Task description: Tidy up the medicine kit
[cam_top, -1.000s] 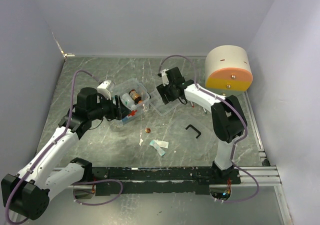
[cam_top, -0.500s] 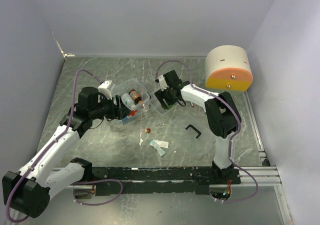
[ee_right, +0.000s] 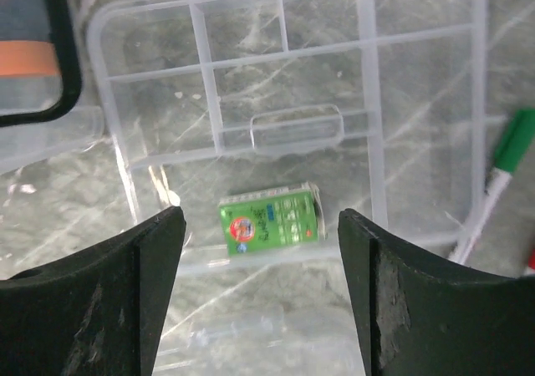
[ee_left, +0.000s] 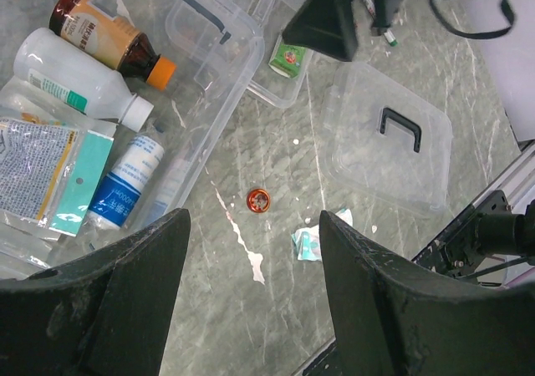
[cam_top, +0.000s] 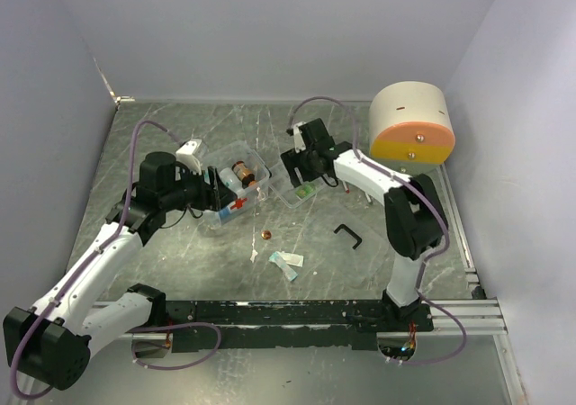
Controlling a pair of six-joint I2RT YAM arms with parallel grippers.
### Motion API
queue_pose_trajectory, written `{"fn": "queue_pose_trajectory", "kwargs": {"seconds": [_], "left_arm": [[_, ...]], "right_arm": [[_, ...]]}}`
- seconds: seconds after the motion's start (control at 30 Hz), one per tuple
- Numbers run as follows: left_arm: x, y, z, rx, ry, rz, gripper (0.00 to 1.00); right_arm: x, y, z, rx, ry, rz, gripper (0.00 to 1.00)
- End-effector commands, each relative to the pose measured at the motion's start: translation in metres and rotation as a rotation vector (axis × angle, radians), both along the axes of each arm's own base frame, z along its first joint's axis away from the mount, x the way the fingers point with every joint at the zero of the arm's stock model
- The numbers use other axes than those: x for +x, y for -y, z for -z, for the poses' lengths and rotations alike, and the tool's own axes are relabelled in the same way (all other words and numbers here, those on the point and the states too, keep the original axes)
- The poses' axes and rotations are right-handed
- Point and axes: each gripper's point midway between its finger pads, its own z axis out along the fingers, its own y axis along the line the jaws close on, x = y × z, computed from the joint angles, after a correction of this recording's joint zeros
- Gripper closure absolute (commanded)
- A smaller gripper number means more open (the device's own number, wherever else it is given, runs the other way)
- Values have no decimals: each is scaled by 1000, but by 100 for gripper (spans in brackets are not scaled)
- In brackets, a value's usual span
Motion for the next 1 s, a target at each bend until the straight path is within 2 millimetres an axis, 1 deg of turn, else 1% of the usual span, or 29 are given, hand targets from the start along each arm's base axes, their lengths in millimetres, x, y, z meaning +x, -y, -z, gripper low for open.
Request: {"fn": "queue_pose_trajectory", "kwargs": {"seconds": [0.0,0.1,0.2,0.3,0.37,0.4,0.47,0.57,0.63,0.7,0.83,0.97], "left_arm": [[6,0,-18,-4,61,-5,27],[5,-1,-21,-10,74,-14,27],[6,-5,-27,-15,99,-38,27],[7,-11,-35,-18,128,-76,27],[8,-18,-38,-11,145,-122,27],[8,-21,-40,-10,153,-137,27],[10,-33,-43,4,169,-208,28],[8,-42,-51,3,212,-253,27],[6,-46,-55,-2,233,-269,27],[5,-49,-57,-5,248,-284,27],[5,-50,-55,-4,249,-287,27],[6,-50,-53,6,242,-289,27]], "right_arm": [[-17,4,-36,67,47,120,26],[-45,-3,-40,101,49,133,27],[-73,-19,-43,137,64,139,27],[-98,-35,-40,155,72,154,27],[-113,-42,-32,171,62,180,28],[-115,-44,-33,187,71,221,28],[-123,-41,-26,203,90,322,29],[-132,-49,-20,281,83,395,29],[-136,-56,-16,316,68,400,30],[-137,-61,-11,313,61,397,31],[-138,-66,1,251,58,395,34],[-139,-74,5,226,80,370,37]]}}
